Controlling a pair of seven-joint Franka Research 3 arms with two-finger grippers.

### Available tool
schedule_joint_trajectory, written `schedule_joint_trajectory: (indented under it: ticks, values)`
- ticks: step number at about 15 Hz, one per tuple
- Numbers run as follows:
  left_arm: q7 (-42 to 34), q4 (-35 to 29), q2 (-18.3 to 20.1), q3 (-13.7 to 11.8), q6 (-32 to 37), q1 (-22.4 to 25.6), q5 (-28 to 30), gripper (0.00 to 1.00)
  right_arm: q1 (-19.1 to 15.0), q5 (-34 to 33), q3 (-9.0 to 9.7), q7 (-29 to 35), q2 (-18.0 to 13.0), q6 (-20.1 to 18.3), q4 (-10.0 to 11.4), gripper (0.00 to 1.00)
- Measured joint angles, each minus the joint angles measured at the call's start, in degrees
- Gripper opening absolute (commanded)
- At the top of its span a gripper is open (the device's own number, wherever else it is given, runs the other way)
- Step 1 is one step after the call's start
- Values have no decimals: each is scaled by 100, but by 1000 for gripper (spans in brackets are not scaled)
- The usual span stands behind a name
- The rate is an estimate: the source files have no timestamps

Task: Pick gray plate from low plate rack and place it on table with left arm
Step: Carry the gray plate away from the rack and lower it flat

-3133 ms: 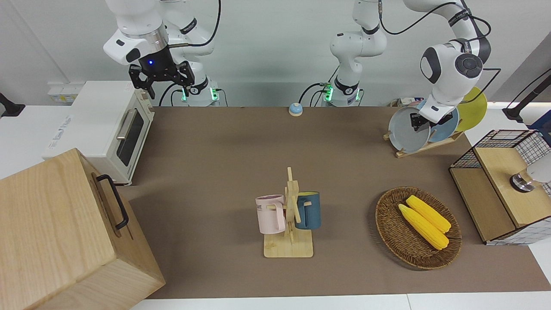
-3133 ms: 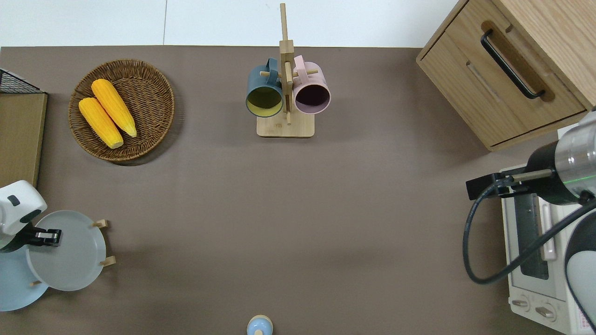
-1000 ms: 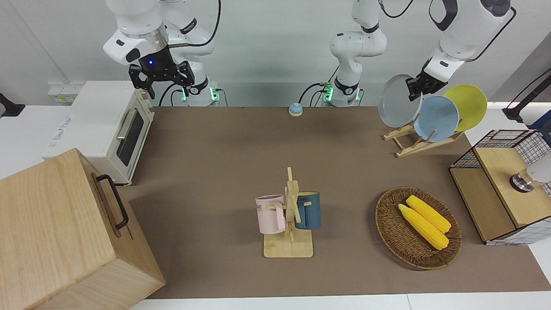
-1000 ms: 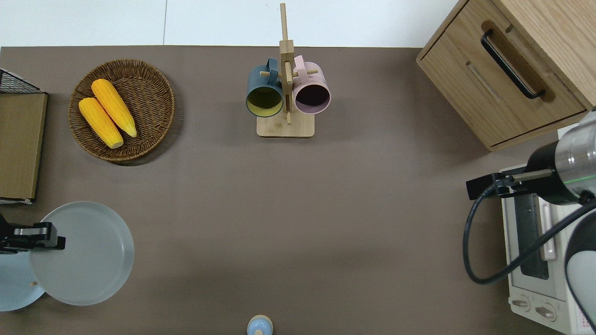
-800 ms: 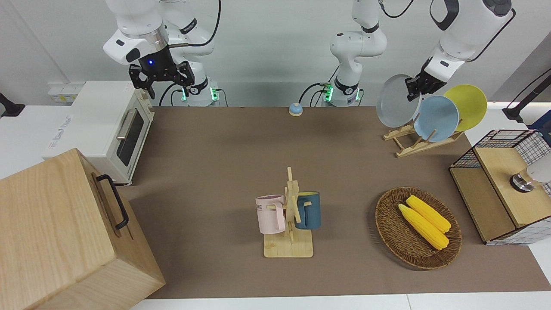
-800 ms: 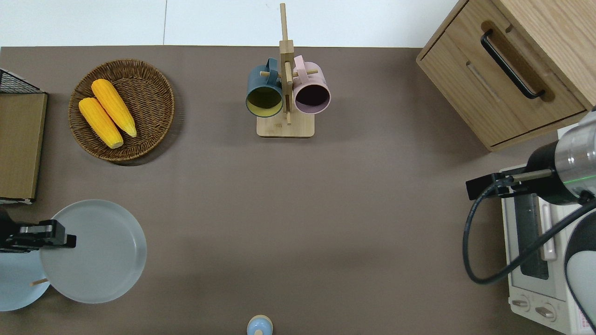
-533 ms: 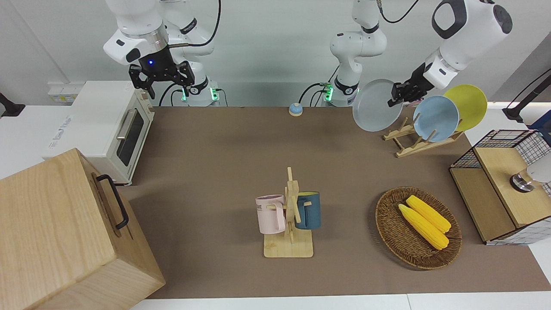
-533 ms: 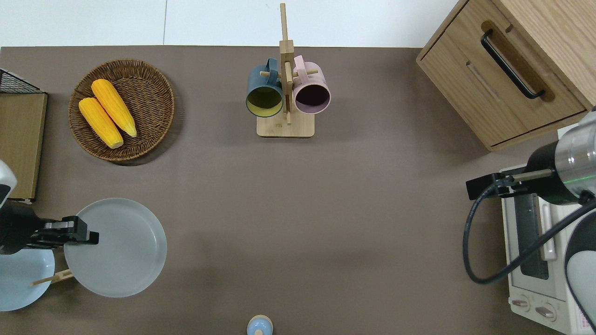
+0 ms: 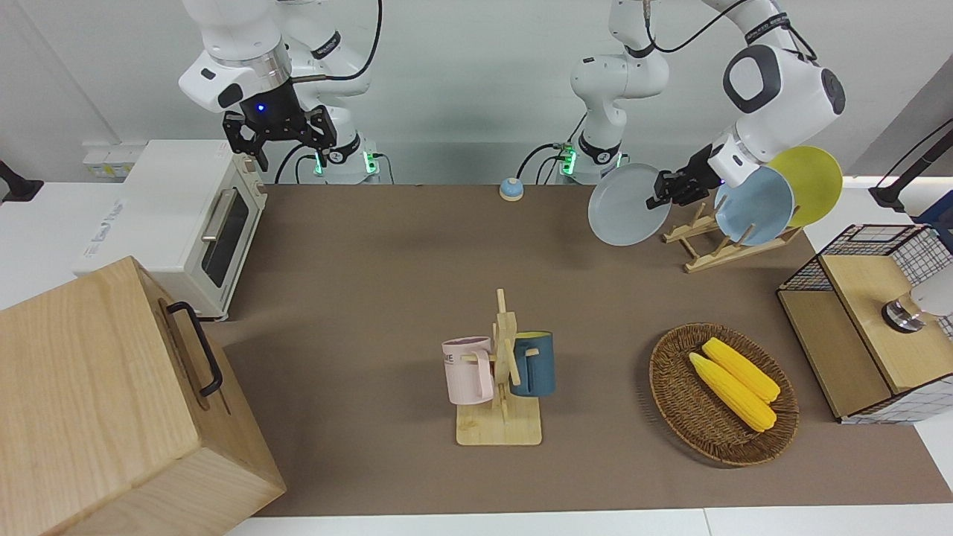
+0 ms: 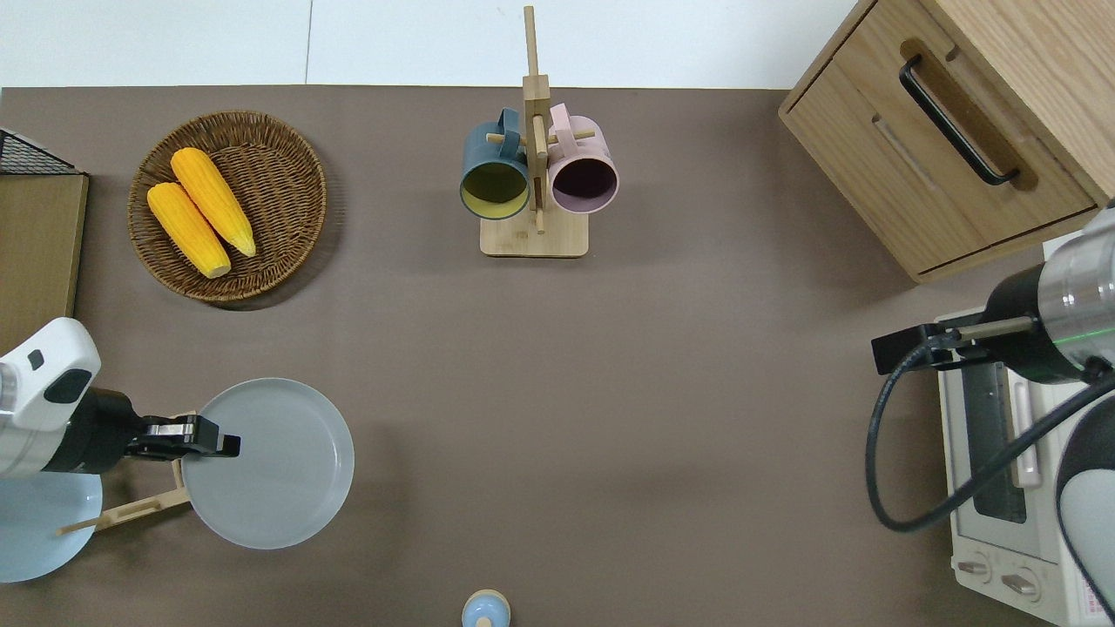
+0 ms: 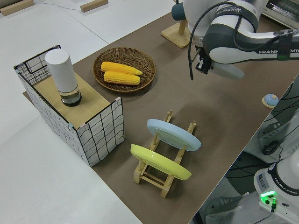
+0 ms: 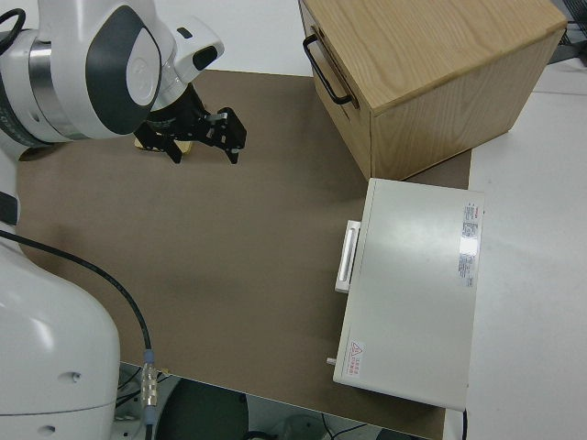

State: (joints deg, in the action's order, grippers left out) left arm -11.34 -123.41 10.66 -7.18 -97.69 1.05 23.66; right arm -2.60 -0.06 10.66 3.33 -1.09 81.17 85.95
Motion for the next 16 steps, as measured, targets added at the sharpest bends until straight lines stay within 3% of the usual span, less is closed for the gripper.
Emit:
schedule_joint_trajectory:
  ticks: [3,10,16]
  values:
    - [-773,-630,-12,-25,-532,193,243,0,0,0,0,0,0,0,0,990]
    - [-1439,-1560,-26,10,-1552,200,729,0,0,0,0,0,0,0,0,990]
    - [-1546,-1933,-26,139,-2004,-12,931,0,0,0,0,0,0,0,0,990]
